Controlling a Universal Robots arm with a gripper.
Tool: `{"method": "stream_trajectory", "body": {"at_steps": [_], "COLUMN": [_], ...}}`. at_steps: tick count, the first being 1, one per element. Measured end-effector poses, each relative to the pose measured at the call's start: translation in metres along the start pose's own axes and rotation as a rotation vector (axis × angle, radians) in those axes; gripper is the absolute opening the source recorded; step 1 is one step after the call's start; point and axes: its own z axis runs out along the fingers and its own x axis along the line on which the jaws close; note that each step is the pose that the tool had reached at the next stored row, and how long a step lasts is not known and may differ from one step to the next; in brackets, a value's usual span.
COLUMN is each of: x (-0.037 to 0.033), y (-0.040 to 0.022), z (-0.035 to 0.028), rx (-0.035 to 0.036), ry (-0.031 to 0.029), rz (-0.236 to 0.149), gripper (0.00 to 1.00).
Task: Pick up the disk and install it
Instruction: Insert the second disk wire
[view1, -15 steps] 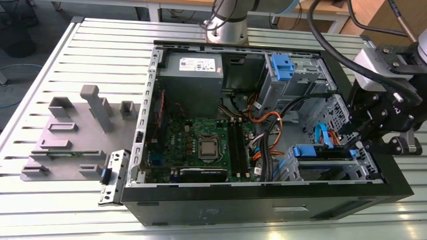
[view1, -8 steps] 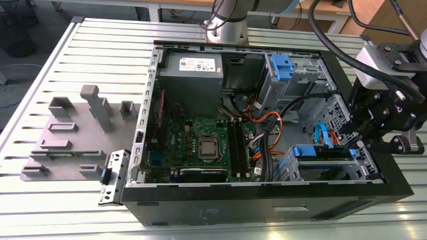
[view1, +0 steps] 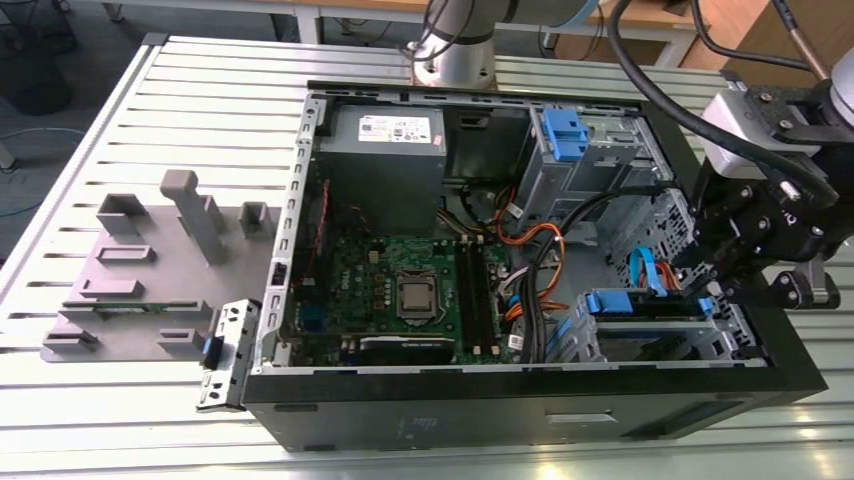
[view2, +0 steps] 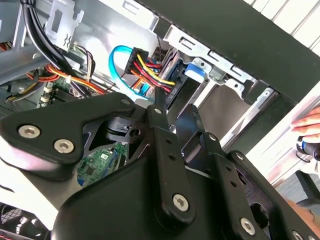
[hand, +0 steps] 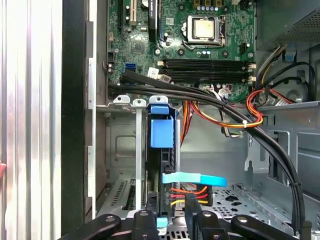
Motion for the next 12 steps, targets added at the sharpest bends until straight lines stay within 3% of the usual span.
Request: {"method": "stream_trajectory", "body": {"at_steps": [12], "x": [-0.0001], "y": [0.0009], "z": [-0.0011], "rx": [0.0], "ry": [0.0001], "rz": [0.0], "gripper": [0.36]}}
